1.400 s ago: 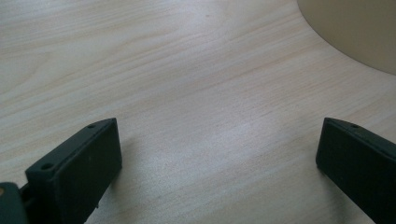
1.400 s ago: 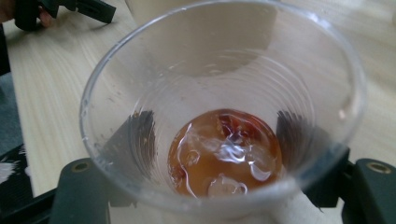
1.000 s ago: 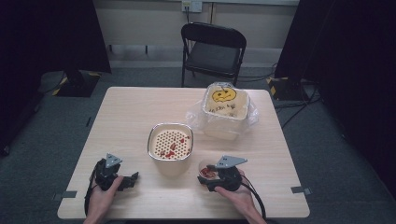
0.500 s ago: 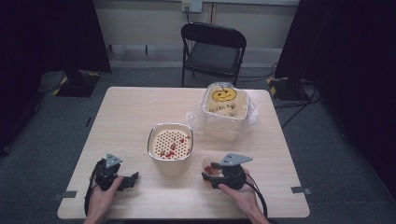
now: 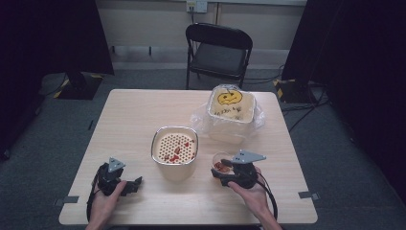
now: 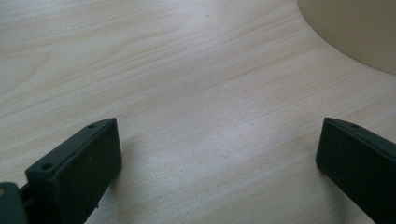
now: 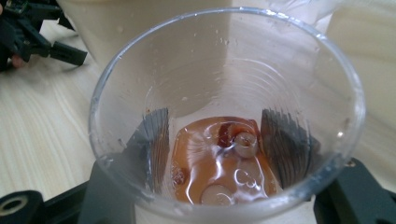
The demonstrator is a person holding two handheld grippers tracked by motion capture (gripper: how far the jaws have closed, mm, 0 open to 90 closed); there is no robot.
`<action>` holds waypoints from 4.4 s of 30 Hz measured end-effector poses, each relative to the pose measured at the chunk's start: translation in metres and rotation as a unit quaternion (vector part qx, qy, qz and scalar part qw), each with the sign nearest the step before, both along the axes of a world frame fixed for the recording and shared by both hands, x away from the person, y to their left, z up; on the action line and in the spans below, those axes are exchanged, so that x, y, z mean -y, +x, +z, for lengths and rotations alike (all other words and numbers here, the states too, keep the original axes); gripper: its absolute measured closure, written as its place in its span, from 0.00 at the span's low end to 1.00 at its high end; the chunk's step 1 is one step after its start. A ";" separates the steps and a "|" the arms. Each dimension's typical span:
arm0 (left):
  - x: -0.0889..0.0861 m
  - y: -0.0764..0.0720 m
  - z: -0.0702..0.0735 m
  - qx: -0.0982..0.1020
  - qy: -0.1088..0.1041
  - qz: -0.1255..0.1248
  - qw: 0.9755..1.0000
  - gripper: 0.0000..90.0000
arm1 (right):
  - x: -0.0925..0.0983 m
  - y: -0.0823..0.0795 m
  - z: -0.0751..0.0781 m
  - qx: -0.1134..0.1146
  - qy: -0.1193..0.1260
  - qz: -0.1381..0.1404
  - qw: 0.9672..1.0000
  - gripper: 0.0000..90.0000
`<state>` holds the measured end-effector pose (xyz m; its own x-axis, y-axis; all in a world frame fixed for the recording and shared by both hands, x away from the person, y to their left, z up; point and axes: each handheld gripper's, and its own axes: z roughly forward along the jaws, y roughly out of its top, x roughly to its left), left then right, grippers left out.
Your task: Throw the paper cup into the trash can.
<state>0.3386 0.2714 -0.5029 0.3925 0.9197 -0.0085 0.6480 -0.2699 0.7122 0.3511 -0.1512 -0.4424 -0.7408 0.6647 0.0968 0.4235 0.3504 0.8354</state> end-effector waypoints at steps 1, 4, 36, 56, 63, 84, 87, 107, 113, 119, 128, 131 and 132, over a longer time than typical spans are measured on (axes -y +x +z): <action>0.000 0.000 0.000 0.000 -0.001 0.001 1.000 0.00 | 0.000 0.001 0.001 0.001 -0.001 -0.002 1.000 0.48; 0.000 0.000 0.000 0.000 0.000 0.001 1.000 0.00 | -0.001 0.003 0.009 0.010 -0.015 -0.003 1.000 0.48; 0.000 0.000 0.000 0.000 0.000 0.000 1.000 0.00 | -0.053 0.031 0.087 0.117 -0.173 0.012 0.978 0.49; 0.000 0.000 0.000 0.000 0.000 0.000 1.000 0.00 | -0.106 0.046 0.109 0.185 -0.284 0.040 0.940 0.51; 0.000 0.000 0.000 0.000 0.000 0.000 1.000 0.00 | -0.121 0.047 0.104 0.216 -0.340 0.045 0.914 0.52; 0.000 0.000 0.000 0.000 0.000 0.000 1.000 0.00 | -0.151 0.048 0.087 0.303 -0.482 0.047 0.820 0.53; 0.000 0.000 0.000 0.000 -0.001 0.001 1.000 0.00 | -0.154 0.046 0.084 0.320 -0.507 0.047 0.799 0.54; 0.000 0.000 0.000 0.000 0.000 0.000 1.000 0.00 | -0.164 0.041 0.073 0.399 -0.588 0.050 0.702 0.54; 0.000 0.000 0.000 0.000 0.000 0.000 1.000 0.00 | -0.165 0.042 0.075 0.414 -0.598 0.044 0.685 0.54; 0.000 0.000 0.000 0.000 0.000 0.000 1.000 0.00 | -0.166 0.040 0.072 0.433 -0.618 0.044 0.655 0.55; 0.000 0.000 0.000 0.000 0.000 0.000 1.000 0.00 | -0.166 0.035 0.070 0.475 -0.641 0.032 0.602 0.55; 0.000 0.000 0.000 0.000 0.000 0.000 1.000 0.00 | -0.167 0.033 0.065 0.499 -0.662 0.033 0.559 0.55; 0.000 0.000 0.000 0.000 0.000 0.000 1.000 0.00 | -0.167 0.033 0.064 0.501 -0.661 0.037 0.558 0.55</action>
<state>0.3386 0.2714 -0.5029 0.3925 0.9197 -0.0082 0.6479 -0.2701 0.7122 0.3837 0.0156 -0.3780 -0.0140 -0.3707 -0.9286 -0.0799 0.9262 -0.3685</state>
